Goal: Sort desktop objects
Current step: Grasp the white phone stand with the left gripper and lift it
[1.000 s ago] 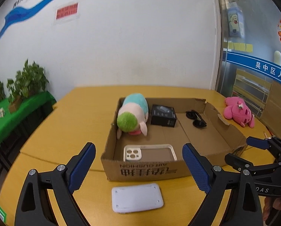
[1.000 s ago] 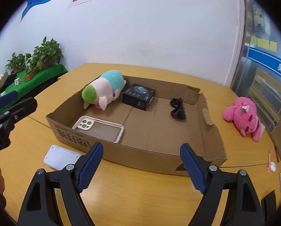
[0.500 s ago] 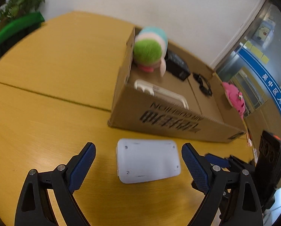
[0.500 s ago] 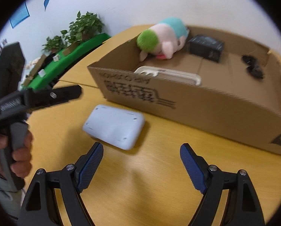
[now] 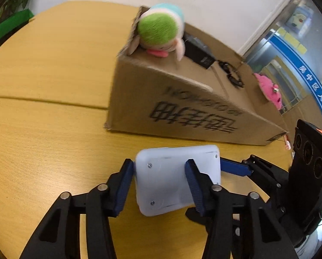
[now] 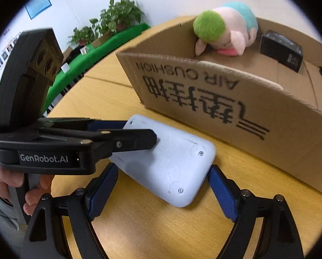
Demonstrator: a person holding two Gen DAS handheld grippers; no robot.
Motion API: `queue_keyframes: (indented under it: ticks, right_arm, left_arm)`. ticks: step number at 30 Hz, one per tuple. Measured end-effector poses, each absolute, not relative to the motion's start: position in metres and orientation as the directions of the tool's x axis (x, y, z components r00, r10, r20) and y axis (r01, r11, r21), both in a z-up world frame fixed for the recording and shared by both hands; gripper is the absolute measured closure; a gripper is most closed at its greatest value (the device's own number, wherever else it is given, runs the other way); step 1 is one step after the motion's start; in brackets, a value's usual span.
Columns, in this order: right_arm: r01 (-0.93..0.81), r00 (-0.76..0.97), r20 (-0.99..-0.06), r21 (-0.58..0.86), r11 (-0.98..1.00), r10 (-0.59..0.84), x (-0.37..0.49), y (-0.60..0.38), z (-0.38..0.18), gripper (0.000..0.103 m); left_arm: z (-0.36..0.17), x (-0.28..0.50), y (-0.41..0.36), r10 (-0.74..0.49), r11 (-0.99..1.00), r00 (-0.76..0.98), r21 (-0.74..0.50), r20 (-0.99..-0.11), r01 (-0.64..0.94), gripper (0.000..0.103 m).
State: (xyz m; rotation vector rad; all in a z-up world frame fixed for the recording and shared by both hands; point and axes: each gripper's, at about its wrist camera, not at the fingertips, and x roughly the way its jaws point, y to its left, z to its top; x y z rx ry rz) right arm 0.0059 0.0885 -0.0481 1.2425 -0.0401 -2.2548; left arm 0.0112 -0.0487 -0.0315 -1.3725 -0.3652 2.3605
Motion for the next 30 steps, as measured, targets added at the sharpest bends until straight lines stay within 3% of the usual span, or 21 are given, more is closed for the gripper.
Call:
queue_keyframes:
  ticks: [5, 9, 10, 17, 21, 22, 25, 30]
  right_arm:
    - [0.446, -0.523, -0.717, 0.23, -0.865, -0.46, 0.025, 0.112, -0.026, 0.017]
    - [0.453, -0.585, -0.668, 0.202, -0.869, -0.46, 0.051, 0.136, -0.016, 0.017]
    - [0.458, -0.601, -0.654, 0.188, -0.869, -0.459, 0.059, 0.141, -0.014, 0.017]
    - [0.396, -0.639, -0.66, 0.158, -0.904, -0.395, 0.099, 0.169, -0.018, 0.017]
    - [0.263, -0.643, -0.681, 0.235, -0.936, -0.352, 0.097, 0.199, -0.027, 0.017]
    - [0.241, -0.636, -0.691, 0.245, -0.939, -0.344, 0.095, 0.202, -0.03, 0.017]
    - [0.19, -0.615, -0.73, 0.232, -0.954, -0.299, 0.089, 0.204, -0.043, 0.019]
    - [0.173, -0.606, -0.759, 0.167, -0.971, -0.239, 0.088, 0.196, -0.053, 0.039]
  left_arm:
    - [-0.005, 0.028, -0.019, 0.477, -0.879, -0.493, -0.39, -0.728, -0.274, 0.059]
    - [0.0, 0.041, 0.005, 0.52, -0.852, -0.463, -0.394, -0.717, -0.346, 0.08]
    - [-0.001, 0.045, 0.01, 0.538, -0.839, -0.45, -0.404, -0.712, -0.364, 0.08]
    - [-0.008, 0.059, 0.028, 0.488, -0.863, -0.432, -0.345, -0.758, -0.37, 0.079]
    - [-0.02, 0.06, 0.029, 0.454, -0.88, -0.408, -0.326, -0.793, -0.346, 0.054]
    - [-0.024, 0.06, 0.032, 0.443, -0.884, -0.402, -0.315, -0.802, -0.346, 0.051]
    - [-0.032, 0.062, 0.038, 0.445, -0.876, -0.371, -0.31, -0.815, -0.371, 0.051]
    - [-0.043, 0.066, 0.044, 0.439, -0.875, -0.357, -0.3, -0.825, -0.381, 0.057]
